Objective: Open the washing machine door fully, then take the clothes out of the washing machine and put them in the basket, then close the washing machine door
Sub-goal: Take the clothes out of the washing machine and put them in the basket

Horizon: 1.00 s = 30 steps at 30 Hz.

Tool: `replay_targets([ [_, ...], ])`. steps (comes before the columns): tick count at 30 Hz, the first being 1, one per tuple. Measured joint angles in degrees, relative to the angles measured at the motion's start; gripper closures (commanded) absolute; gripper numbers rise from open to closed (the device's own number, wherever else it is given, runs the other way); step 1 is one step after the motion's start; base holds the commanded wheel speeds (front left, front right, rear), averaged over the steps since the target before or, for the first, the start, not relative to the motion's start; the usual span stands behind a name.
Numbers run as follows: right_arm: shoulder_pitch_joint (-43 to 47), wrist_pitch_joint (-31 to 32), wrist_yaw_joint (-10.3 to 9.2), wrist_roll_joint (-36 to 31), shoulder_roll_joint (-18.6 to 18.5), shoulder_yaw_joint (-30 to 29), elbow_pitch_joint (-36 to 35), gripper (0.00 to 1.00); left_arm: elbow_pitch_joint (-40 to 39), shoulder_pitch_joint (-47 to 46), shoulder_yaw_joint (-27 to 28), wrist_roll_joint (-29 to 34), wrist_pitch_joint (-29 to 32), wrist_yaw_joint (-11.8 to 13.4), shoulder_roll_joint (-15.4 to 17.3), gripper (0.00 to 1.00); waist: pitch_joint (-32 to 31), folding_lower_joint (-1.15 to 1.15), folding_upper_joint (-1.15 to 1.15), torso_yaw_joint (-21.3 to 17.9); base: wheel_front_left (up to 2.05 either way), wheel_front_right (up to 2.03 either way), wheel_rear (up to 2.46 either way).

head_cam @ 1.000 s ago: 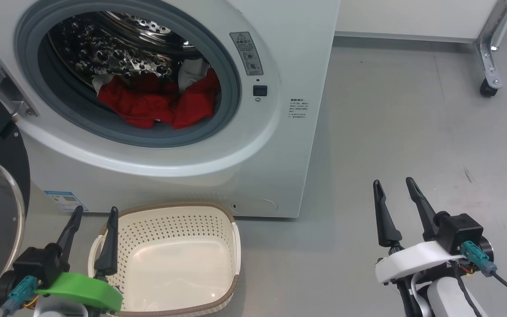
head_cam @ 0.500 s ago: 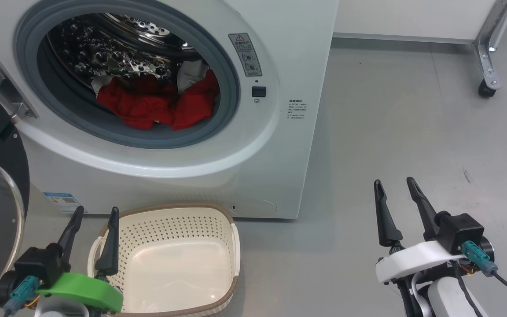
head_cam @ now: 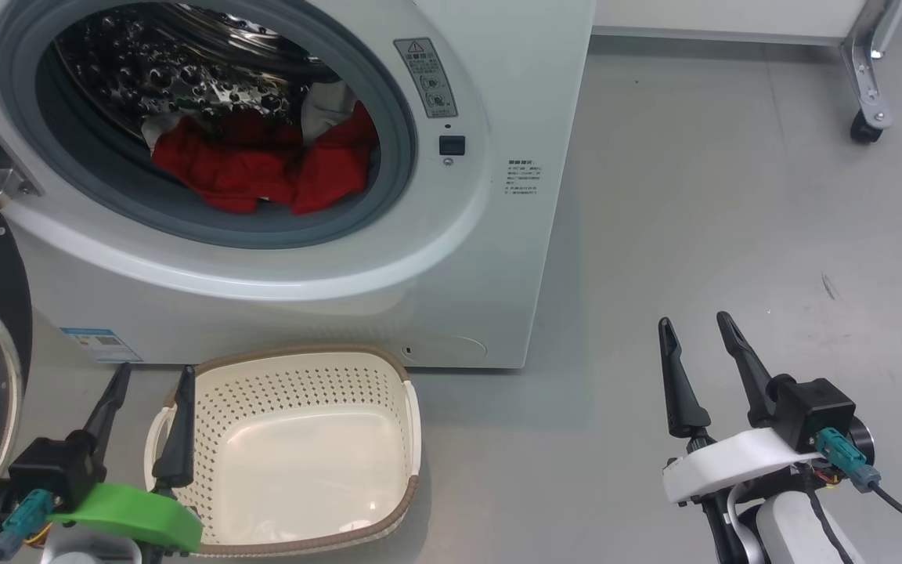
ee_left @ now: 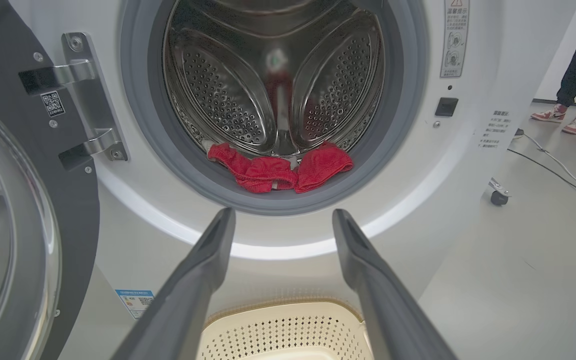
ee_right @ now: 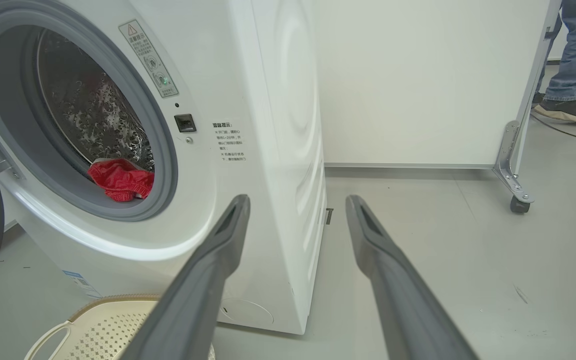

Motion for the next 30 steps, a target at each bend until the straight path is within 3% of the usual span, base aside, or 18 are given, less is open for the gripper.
replay_targets([
  [15, -1.8, 0.0, -0.07, 0.0, 0.1, 2.2, -1.6, 0.00, -2.4, -4.9, 2.2, 1.9, 1.5, 3.0, 2.3, 0.00, 7.7, 0.00, 0.00, -2.8, 0.00, 0.00, 0.00],
  [30, -6.8, 0.0, -0.46, 0.9, 0.2, 5.4, -3.3, 0.00, -2.0, -19.5, 5.8, 4.2, 9.5, 5.5, 9.5, 0.00, 17.4, 0.00, 0.00, -9.6, 0.00, 0.00, 0.00],
])
